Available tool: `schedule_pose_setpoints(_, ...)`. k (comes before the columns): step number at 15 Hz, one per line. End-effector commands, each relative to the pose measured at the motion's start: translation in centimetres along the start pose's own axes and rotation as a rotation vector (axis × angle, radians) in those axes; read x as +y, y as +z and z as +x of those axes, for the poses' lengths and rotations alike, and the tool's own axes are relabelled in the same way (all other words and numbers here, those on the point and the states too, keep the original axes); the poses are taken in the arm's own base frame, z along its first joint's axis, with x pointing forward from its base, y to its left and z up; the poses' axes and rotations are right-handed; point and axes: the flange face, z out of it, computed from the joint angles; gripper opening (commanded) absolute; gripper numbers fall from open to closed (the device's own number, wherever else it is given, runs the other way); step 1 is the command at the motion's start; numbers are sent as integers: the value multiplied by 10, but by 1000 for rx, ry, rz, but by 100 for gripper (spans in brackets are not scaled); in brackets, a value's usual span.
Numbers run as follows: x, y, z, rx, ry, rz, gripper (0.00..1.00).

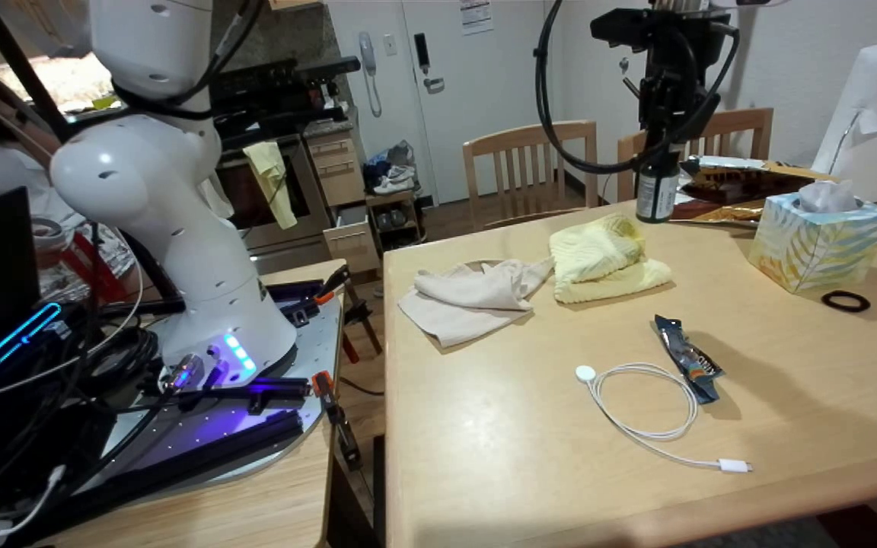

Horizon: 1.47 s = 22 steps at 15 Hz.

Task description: Pick the bottle on the table and move it forward

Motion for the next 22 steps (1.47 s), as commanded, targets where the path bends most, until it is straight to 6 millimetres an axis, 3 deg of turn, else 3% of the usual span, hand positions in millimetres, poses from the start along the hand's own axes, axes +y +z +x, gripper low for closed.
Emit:
schedule_pose_setpoints(1, -1, 14, 23, -6, -1, 37, 19)
schedule_pose_setpoints(7, -5, 68, 32, -21, -8, 49, 19)
schedule_pose_setpoints(12, -6, 99, 36, 15, -39, 30, 19)
schedule_pose_setpoints(17, -3, 105, 38, 66, -71, -14, 19)
schedule_pose_setpoints(22, 14, 91, 41, 86, -55, -58, 19)
